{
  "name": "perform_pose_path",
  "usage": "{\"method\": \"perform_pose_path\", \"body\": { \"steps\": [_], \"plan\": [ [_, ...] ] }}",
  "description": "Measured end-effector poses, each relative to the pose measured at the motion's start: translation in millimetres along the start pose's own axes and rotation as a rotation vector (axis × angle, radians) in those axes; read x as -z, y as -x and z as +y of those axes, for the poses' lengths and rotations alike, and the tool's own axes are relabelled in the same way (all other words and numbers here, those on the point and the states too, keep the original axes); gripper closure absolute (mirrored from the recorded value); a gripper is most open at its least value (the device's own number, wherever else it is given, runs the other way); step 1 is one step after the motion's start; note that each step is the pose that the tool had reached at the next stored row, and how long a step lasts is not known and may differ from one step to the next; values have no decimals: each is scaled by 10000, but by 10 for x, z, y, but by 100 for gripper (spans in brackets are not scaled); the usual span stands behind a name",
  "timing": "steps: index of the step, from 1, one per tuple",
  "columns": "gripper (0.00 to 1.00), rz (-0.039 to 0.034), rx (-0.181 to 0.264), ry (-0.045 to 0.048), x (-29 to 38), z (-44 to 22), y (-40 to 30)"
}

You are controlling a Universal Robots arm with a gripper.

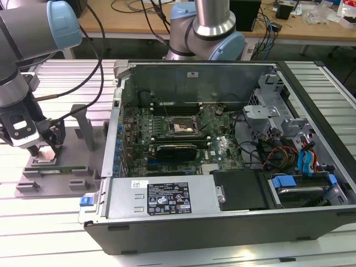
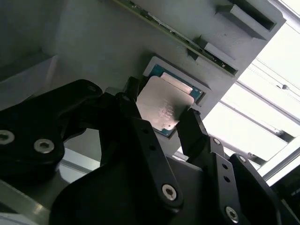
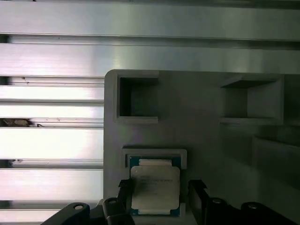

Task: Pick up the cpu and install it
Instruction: 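Pick up the cpu and move it towards the insertion slot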

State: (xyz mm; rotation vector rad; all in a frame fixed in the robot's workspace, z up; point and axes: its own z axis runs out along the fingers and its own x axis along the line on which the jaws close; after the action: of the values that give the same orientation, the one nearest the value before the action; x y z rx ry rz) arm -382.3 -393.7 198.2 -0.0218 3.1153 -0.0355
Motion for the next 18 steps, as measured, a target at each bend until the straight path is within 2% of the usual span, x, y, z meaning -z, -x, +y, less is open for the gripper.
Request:
{"method": "perform_pose_path", "body": {
  "steps": [9, 15, 16, 17, 18],
  "plan": [
    [40, 0, 40, 1, -47, 2, -18],
    [40, -1, 40, 1, -50, 2, -17],
    [38, -1, 40, 1, -51, 2, -18],
    [32, -1, 41, 1, -51, 2, -17],
    [32, -5, 40, 3, -58, 2, -17]
  ]
}}
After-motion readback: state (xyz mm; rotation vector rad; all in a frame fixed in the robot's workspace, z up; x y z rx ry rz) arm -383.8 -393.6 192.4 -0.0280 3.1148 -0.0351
